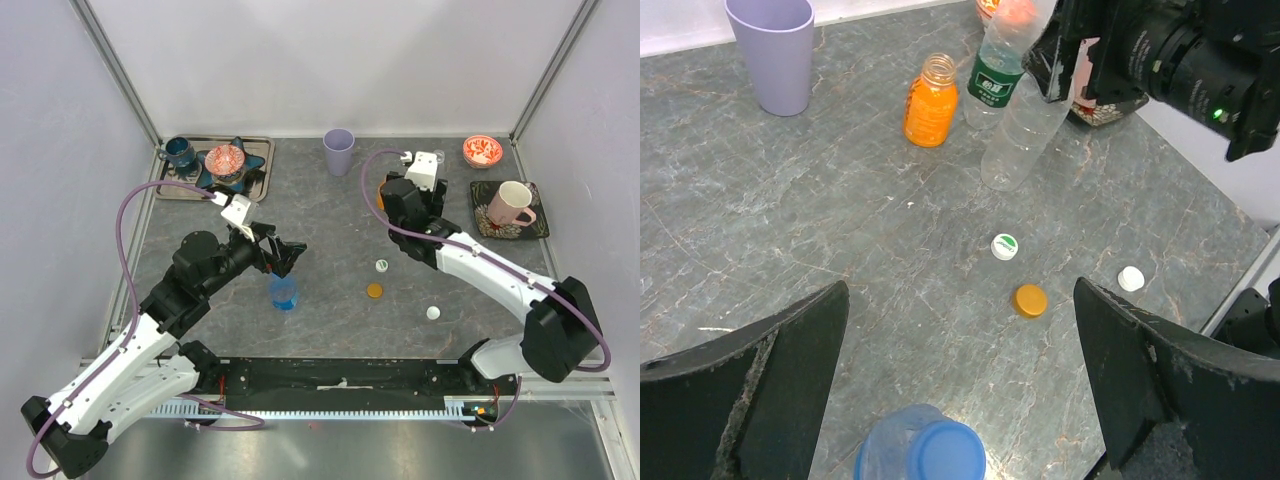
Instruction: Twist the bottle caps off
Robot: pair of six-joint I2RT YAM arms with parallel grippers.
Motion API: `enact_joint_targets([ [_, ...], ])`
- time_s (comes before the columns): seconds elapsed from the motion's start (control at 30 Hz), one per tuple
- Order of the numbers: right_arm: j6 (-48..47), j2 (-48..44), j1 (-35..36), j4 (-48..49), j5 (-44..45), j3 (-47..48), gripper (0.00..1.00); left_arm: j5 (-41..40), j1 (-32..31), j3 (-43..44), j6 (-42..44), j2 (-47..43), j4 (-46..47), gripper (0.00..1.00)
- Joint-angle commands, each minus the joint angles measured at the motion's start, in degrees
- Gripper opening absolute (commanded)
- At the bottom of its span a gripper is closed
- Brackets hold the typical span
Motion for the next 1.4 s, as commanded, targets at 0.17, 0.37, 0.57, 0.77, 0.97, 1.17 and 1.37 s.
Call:
enact_joint_targets([
  [0.17, 0.8, -13.7, 6.6, -11.0, -4.0, 11.0, 0.86, -11.3, 0.1, 2.3, -0.2, -2.7, -0.1, 0.99],
  [0.37, 2.2, -15.2, 13.6, -7.4, -39.2, 9.2, 0.84, -34.5, 0.1, 6.0, -2.3, -4.3, -7.1, 0.99],
  [0.57, 2.4, -7.7, 25.6, -2.8, -43.6, 10.2, 0.86, -50.6, 0.1, 9.2, -4.4, -5.6, -15.2, 1.00],
  [0.77, 0.6, -0.5, 31.5, -1.1, -38.4, 15.1, 0.89, -53.7, 0.1, 8.2, -6.7, -9.2, -20.9, 0.99],
  [0.97, 0.0, 4.8, 32.8, -0.3, -35.1, 17.6, 0.89, -52.3, 0.1, 7.0, -6.7, -12.8, -23.0, 0.99],
  [1.17, 1.2, 8.9, 33.0, -0.5, -34.7, 17.2, 0.86, -50.5, 0.2, 6.0, -6.9, -13.6, -23.5, 0.99],
  [1.37, 2.2, 10.3, 33.3, -1.1, -34.5, 16.5, 0.74, -49.8, 0.1, 5.4, -7.4, -13.0, -23.5, 0.99],
])
